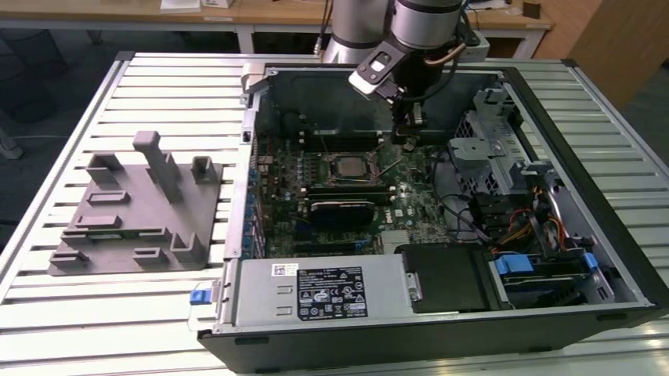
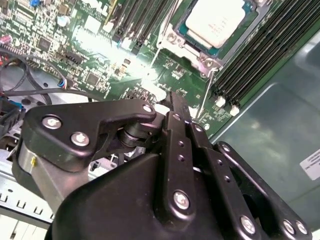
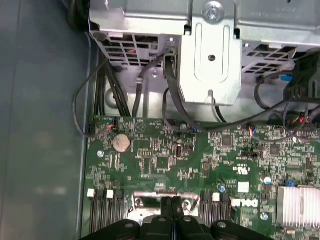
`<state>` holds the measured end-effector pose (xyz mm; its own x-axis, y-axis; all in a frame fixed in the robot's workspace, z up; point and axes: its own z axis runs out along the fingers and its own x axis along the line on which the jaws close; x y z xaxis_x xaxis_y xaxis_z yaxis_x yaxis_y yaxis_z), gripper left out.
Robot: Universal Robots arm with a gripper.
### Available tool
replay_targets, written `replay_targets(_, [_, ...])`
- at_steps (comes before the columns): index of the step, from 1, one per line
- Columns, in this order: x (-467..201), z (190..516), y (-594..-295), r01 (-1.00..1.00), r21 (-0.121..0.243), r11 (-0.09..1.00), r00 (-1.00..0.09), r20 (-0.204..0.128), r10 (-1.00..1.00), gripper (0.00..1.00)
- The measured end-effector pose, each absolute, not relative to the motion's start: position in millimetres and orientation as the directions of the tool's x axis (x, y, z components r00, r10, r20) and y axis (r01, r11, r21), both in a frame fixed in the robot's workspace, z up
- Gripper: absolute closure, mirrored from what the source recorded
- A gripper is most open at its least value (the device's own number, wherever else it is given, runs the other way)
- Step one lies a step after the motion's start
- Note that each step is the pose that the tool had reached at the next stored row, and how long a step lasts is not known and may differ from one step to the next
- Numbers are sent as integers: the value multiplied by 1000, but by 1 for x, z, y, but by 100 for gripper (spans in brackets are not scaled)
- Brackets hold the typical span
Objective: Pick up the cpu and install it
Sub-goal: 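Close the cpu cover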
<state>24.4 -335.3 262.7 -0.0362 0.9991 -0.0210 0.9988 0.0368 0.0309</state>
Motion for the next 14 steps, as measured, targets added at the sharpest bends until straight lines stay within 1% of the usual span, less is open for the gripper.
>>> replay_targets(14, [44,257,-333,999,31,37,-36,-21,999,89])
